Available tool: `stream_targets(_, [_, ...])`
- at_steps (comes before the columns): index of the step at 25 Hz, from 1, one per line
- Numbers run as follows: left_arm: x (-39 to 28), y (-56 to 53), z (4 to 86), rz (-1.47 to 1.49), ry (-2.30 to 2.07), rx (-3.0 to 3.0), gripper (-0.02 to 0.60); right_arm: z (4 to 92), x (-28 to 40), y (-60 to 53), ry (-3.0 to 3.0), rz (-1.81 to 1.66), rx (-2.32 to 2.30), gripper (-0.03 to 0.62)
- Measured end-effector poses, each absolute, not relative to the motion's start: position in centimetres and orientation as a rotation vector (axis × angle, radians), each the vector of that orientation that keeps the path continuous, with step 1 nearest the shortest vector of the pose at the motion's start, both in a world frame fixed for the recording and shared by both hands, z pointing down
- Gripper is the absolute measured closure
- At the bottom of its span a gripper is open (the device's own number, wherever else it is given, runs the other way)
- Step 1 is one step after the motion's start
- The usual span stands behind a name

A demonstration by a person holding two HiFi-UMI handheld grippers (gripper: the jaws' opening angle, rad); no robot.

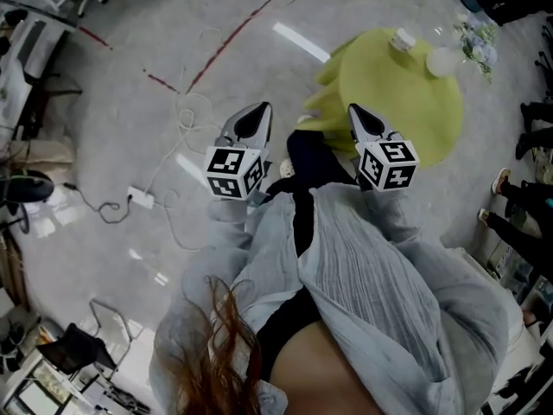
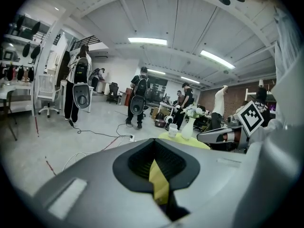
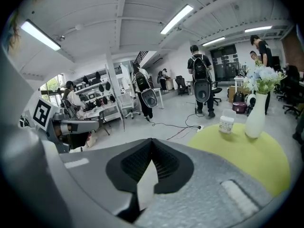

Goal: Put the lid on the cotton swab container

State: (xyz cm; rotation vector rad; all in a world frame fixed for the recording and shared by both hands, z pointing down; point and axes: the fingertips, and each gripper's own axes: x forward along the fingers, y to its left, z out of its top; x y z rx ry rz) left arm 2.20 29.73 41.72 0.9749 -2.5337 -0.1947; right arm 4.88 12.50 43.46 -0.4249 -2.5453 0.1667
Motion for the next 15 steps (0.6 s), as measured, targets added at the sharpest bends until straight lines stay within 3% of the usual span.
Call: stream_targets(15, [-5.9, 27.2, 42.2, -0.189, -2.513, 1.001, 0.563, 43.8, -2.4, 9.6, -2.562, 0.186, -0.377, 0.592])
